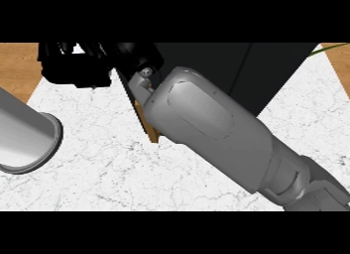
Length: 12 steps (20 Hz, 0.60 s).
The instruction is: Pick up the wine, place it into the cabinet and close the cabinet
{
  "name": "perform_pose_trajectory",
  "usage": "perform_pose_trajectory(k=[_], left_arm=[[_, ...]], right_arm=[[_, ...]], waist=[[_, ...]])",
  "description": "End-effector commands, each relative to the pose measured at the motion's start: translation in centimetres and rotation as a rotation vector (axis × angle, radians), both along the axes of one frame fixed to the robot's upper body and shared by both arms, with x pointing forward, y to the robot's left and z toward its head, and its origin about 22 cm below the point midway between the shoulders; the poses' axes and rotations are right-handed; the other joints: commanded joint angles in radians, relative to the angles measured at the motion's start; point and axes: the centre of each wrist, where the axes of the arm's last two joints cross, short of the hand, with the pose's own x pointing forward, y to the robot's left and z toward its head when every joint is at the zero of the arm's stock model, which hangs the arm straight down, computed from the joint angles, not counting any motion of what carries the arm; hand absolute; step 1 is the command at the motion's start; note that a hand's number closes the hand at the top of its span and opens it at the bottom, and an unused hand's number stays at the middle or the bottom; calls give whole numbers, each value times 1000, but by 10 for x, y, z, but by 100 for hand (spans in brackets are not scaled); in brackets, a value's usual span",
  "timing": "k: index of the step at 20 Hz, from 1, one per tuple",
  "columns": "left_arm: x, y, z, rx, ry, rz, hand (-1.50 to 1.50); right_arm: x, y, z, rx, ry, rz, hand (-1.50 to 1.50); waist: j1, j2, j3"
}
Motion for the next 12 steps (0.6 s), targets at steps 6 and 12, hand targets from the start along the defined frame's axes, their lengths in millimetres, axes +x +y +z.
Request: perform_pose_trajectory(k=[6,12], left_arm=[[3,-5,9,6,-15,10,150],[4,-8,6,5,-8,7,150]], right_arm=[[62,-68,-38,-75,31,-237,150],[64,-79,-56,-78,13,-249,150]], waist=[[-12,63,7],[-28,70,6]])
